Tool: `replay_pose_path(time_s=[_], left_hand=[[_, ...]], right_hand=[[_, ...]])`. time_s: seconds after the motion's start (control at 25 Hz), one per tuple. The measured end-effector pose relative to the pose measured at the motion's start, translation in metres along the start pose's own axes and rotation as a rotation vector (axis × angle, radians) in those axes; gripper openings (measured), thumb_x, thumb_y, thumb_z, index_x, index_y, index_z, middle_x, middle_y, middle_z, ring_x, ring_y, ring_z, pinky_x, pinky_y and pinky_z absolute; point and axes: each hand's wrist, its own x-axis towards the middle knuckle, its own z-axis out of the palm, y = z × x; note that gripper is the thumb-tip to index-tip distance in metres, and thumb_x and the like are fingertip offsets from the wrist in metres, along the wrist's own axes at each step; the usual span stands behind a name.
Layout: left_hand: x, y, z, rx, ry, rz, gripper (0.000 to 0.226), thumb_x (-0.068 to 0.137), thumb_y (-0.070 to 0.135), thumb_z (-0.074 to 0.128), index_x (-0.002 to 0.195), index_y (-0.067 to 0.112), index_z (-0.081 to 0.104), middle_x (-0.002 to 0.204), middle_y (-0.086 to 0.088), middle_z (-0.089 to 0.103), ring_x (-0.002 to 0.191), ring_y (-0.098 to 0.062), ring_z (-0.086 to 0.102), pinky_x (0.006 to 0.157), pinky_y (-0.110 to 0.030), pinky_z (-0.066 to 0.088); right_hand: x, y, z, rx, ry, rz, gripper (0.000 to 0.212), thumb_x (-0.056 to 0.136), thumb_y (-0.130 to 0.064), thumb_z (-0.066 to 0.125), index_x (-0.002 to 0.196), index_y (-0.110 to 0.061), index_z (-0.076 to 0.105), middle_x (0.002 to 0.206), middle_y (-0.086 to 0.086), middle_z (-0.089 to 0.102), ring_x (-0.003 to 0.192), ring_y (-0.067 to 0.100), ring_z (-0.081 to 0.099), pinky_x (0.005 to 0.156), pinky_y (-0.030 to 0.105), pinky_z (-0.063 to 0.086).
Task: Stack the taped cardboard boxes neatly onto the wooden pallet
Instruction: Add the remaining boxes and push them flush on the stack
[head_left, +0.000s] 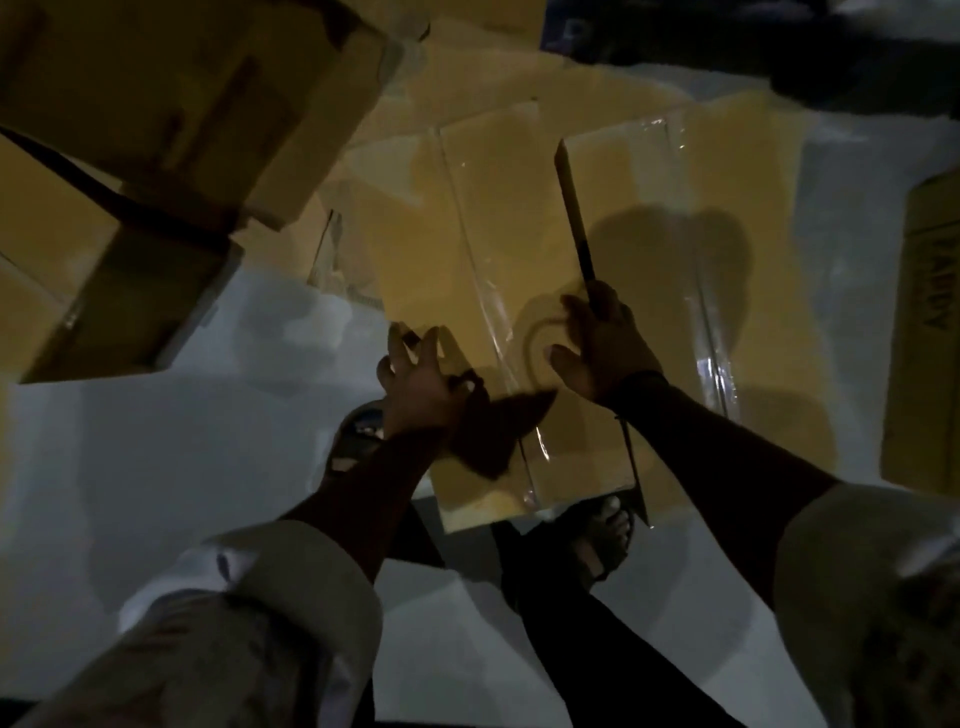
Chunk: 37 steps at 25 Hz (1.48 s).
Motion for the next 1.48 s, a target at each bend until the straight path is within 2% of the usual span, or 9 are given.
replay_pose_path(time_s=[0.2, 0.36, 0.56, 0.72, 0.8, 0.96, 1.16, 1.28, 1.48], left_hand=[[0.029, -0.009, 0.021, -0.029, 0.062, 0.026, 0.095, 0.086, 0.044, 0.079, 0.159, 0.033, 0.019, 0.166, -0.002, -0.024, 0.145, -0.046, 0.023, 0.114, -0.057, 0.035], [0.036, -0.022, 0.025, -0.029, 0.095, 0.084, 0.101, 0.080, 0.050, 0.082, 0.157, 0.036, 0.019, 0.165, -0.005, -0.026, 0.143, -0.051, 0.030, 0.115, -0.057, 0.038], [0.038, -0.012, 0.020, -0.236, 0.193, 0.041, 0.090, 0.068, 0.070, 0.078, 0.143, 0.045, 0.035, 0.160, 0.002, 0.012, 0.136, -0.044, 0.041, 0.105, -0.058, 0.049], [0.007, -0.002, 0.001, -0.255, 0.341, 0.033, 0.079, 0.068, 0.076, 0.074, 0.135, 0.042, 0.049, 0.155, 0.001, 0.024, 0.133, -0.036, 0.046, 0.102, -0.052, 0.051], [-0.025, 0.004, -0.020, -0.235, 0.383, 0.063, 0.079, 0.069, 0.075, 0.074, 0.137, 0.043, 0.050, 0.157, -0.002, 0.026, 0.136, -0.036, 0.042, 0.106, -0.051, 0.048], [-0.113, 0.022, -0.098, -0.273, 0.432, 0.062, 0.078, 0.068, 0.080, 0.071, 0.137, 0.049, 0.050, 0.160, -0.003, 0.026, 0.142, -0.037, 0.036, 0.109, -0.057, 0.044], [-0.260, 0.045, -0.204, -0.377, 0.586, 0.062, 0.080, 0.065, 0.081, 0.073, 0.134, 0.045, 0.056, 0.156, 0.002, 0.033, 0.139, -0.028, 0.042, 0.109, -0.053, 0.046], [-0.358, 0.045, -0.261, -0.408, 0.668, -0.045, 0.083, 0.063, 0.083, 0.074, 0.135, 0.046, 0.053, 0.158, 0.002, 0.030, 0.139, -0.030, 0.039, 0.110, -0.052, 0.044], [-0.453, -0.006, -0.333, -0.491, 0.821, -0.111, 0.083, 0.062, 0.080, 0.078, 0.135, 0.051, 0.050, 0.162, -0.002, 0.025, 0.144, -0.034, 0.034, 0.111, -0.051, 0.041]], right_hand=[[0.026, 0.001, 0.026, -0.094, 0.134, -0.055, 0.080, 0.080, -0.050, 0.066, 0.147, -0.014, 0.041, 0.159, 0.017, 0.024, 0.129, 0.048, 0.035, 0.094, 0.055, 0.047], [0.034, -0.008, 0.038, -0.032, 0.103, -0.057, 0.091, 0.072, -0.063, 0.057, 0.152, -0.024, 0.038, 0.165, 0.016, 0.012, 0.142, 0.053, 0.021, 0.108, 0.060, 0.037], [0.039, -0.024, 0.026, 0.011, 0.045, 0.030, 0.085, 0.077, -0.059, 0.073, 0.150, -0.035, 0.037, 0.166, 0.004, 0.003, 0.143, 0.046, 0.016, 0.106, 0.056, 0.041], [0.016, -0.049, -0.004, -0.067, 0.058, 0.015, 0.099, 0.064, -0.086, 0.053, 0.150, -0.039, 0.034, 0.164, -0.001, 0.007, 0.136, 0.045, 0.025, 0.102, 0.054, 0.041], [-0.004, -0.066, -0.027, -0.128, 0.129, -0.019, 0.100, 0.062, -0.089, 0.046, 0.148, -0.039, 0.037, 0.161, -0.001, 0.015, 0.129, 0.044, 0.032, 0.098, 0.054, 0.041], [-0.060, -0.120, -0.118, -0.190, 0.249, -0.147, 0.082, 0.071, -0.082, 0.055, 0.140, -0.038, 0.050, 0.155, -0.004, 0.030, 0.120, 0.042, 0.039, 0.091, 0.050, 0.041], [-0.153, -0.216, -0.241, -0.130, 0.389, -0.294, 0.072, 0.070, -0.082, 0.056, 0.127, -0.037, 0.064, 0.144, -0.009, 0.047, 0.113, 0.039, 0.046, 0.092, 0.047, 0.042], [-0.219, -0.294, -0.308, -0.163, 0.317, -0.388, 0.071, 0.070, -0.083, 0.055, 0.127, -0.041, 0.062, 0.143, -0.012, 0.046, 0.116, 0.035, 0.042, 0.098, 0.048, 0.040], [-0.289, -0.423, -0.350, -0.205, 0.374, -0.625, 0.063, 0.072, -0.077, 0.060, 0.125, -0.043, 0.061, 0.143, -0.014, 0.043, 0.118, 0.030, 0.037, 0.098, 0.040, 0.036]])
